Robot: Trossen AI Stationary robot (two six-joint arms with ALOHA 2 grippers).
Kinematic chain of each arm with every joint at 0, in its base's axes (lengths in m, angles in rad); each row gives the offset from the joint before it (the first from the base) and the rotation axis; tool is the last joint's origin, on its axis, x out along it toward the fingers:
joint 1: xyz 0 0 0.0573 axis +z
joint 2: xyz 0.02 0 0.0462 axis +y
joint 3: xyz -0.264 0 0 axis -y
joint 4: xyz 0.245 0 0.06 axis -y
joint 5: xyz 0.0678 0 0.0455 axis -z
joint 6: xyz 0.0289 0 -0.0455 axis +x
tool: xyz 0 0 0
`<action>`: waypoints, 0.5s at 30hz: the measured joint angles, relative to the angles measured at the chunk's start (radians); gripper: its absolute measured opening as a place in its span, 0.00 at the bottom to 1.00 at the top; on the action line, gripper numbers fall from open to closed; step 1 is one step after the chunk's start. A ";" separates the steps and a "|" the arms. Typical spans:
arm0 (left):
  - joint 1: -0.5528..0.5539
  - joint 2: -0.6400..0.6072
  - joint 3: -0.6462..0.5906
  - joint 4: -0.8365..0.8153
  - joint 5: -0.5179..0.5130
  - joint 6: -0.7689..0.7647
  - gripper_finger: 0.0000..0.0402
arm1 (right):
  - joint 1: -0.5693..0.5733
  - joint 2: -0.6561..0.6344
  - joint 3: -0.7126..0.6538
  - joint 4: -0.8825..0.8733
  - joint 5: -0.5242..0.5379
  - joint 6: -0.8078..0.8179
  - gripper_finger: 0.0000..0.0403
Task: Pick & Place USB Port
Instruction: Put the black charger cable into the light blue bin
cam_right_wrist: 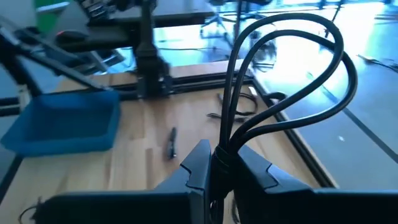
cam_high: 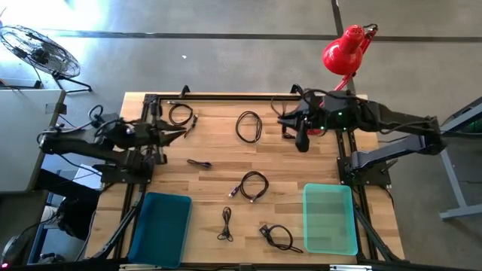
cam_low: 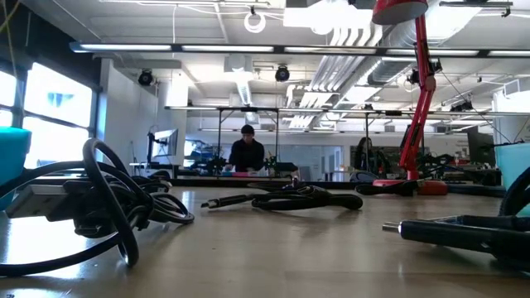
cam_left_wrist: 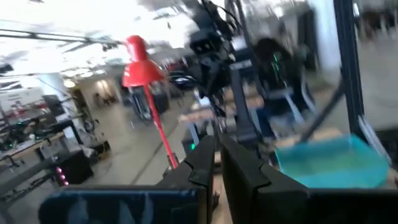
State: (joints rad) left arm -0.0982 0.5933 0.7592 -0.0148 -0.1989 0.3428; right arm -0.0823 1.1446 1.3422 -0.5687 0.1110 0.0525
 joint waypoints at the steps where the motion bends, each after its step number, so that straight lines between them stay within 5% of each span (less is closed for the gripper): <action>1: 0.000 0.037 0.045 -0.031 0.009 0.018 0.08 | 0.003 0.008 0.000 0.010 -0.017 -0.009 0.08; 9: 0.000 0.255 0.299 -0.157 0.054 0.097 0.30 | 0.046 0.040 0.000 0.071 -0.092 -0.040 0.08; 15: 0.000 0.303 0.358 -0.246 0.025 0.106 0.46 | 0.114 0.014 0.000 0.014 -0.036 0.067 0.08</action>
State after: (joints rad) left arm -0.0982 0.8959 1.1172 -0.2605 -0.1741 0.4492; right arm 0.0312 1.1587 1.3418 -0.5545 0.0750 0.1195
